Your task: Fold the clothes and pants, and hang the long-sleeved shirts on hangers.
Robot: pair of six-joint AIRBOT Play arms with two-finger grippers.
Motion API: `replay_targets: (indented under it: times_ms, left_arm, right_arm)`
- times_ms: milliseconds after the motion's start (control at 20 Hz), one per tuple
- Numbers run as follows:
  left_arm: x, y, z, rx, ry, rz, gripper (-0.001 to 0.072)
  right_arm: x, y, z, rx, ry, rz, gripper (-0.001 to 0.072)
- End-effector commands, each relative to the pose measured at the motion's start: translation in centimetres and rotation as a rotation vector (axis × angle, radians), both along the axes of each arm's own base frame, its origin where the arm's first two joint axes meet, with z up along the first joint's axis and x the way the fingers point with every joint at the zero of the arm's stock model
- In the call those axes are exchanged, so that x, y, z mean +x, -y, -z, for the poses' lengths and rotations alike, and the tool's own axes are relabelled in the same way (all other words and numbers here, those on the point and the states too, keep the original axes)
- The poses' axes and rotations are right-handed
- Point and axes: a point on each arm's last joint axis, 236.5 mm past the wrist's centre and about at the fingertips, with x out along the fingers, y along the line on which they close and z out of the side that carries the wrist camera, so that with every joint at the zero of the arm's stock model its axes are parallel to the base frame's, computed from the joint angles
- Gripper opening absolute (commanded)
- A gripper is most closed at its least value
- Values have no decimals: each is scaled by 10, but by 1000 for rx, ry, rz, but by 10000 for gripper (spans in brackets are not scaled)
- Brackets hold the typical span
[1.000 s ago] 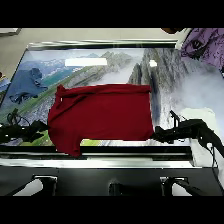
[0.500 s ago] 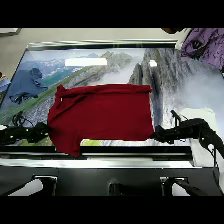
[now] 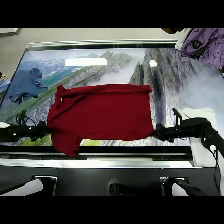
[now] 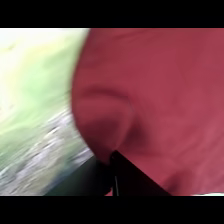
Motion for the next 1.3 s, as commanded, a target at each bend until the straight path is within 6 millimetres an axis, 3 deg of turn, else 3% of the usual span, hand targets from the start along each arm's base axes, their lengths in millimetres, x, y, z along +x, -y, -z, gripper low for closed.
replay_targets:
  times_ms: [0,50,150,250,350,450,500,600,700,800,950,1100,1200,1250]
  left_arm:
    - [42,-2,-38,41,91,3,11]
    - [62,-2,-62,67,151,21,10]
    - [110,2,-138,138,322,84,10]
    - [144,4,-234,266,511,136,10]
    - [155,-1,-338,436,702,139,10]
    - [140,-12,-443,617,889,72,10]
    - [121,-16,-490,687,973,34,11]
    - [72,-18,-552,765,1092,-37,11]
    - [20,-22,-580,813,1141,-123,11]
    - [-27,-31,-589,867,1151,-211,11]
    - [-79,-40,-598,926,1172,-302,11]
    - [-74,-41,-585,920,1125,-280,11]
    - [-43,-39,-557,905,1041,-188,12]
    - [-19,-36,-532,895,975,-104,12]
  right_arm:
    - [46,7,-53,-22,178,13,26]
    - [69,14,-83,-41,260,23,26]
    - [111,25,-155,-79,441,48,26]
    - [138,31,-242,-119,644,56,26]
    - [143,32,-336,-155,839,62,26]
    - [120,28,-418,-217,1003,40,26]
    - [102,27,-450,-259,1067,30,27]
    - [56,27,-503,-359,1176,45,27]
    - [11,25,-537,-411,1263,95,27]
    - [-32,23,-556,-439,1318,151,27]
    - [-64,27,-570,-452,1353,234,27]
    - [-45,35,-555,-442,1275,253,27]
    - [-9,44,-518,-410,1114,241,27]
    - [11,48,-493,-398,1010,225,27]
